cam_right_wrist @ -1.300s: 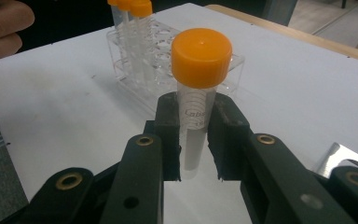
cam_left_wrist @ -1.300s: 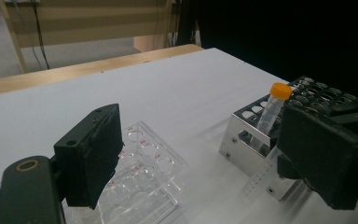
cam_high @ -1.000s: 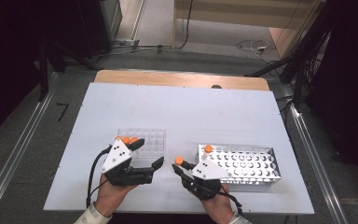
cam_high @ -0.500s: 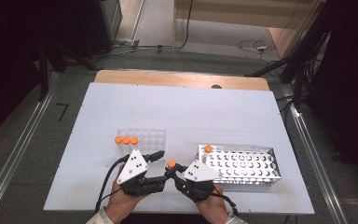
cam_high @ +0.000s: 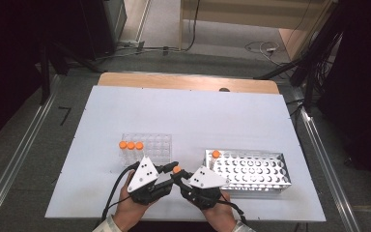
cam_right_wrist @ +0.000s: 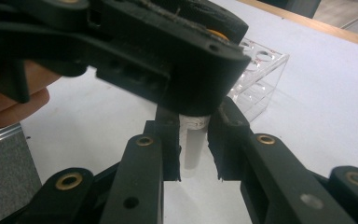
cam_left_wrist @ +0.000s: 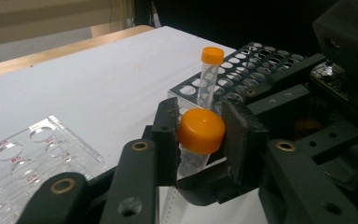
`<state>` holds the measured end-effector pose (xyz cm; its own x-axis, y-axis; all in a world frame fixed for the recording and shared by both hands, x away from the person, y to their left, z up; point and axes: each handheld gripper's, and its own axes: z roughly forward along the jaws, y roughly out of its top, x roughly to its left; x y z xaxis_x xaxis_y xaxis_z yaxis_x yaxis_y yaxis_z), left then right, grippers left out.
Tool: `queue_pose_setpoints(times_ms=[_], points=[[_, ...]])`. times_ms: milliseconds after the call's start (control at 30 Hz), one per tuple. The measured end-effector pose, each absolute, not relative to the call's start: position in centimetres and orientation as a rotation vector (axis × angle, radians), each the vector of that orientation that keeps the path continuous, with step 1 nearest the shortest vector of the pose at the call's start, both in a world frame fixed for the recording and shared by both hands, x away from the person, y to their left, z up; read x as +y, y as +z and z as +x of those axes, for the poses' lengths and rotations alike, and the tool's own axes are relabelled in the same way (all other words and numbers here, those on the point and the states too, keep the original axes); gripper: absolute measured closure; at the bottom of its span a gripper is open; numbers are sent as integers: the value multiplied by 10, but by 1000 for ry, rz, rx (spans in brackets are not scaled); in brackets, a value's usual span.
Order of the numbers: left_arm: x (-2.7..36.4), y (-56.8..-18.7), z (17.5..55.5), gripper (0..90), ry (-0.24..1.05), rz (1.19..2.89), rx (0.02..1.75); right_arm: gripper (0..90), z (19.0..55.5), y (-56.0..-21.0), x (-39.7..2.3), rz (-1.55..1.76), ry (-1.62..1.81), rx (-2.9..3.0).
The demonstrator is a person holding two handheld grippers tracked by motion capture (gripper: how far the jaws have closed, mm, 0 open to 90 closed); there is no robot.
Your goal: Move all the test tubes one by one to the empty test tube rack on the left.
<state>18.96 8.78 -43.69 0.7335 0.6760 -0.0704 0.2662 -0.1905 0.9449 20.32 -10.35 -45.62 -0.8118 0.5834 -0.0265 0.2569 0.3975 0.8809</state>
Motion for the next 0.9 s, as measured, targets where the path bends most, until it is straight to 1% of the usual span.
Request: queue_pose_setpoints(times_ms=[267,333,367,433,567,700,900], points=[[88,-436,191,701,437,1773,739,722,204,-456,-104,745,1385,2327],[89,-435,192,702,428,1766,741,707,204,-456,-105,744,1391,2328],[90,-435,192,702,422,1763,747,658,204,-455,-106,746,1404,2328],[91,-433,193,703,420,1753,756,586,204,-454,-108,735,1429,2342],[97,-430,197,704,433,1736,778,463,203,-450,-112,725,1453,2340],[107,-422,202,704,460,1710,805,428,204,-448,-118,743,1456,2316],[118,-415,211,704,466,1683,844,380,203,-445,-129,770,1457,2297]])
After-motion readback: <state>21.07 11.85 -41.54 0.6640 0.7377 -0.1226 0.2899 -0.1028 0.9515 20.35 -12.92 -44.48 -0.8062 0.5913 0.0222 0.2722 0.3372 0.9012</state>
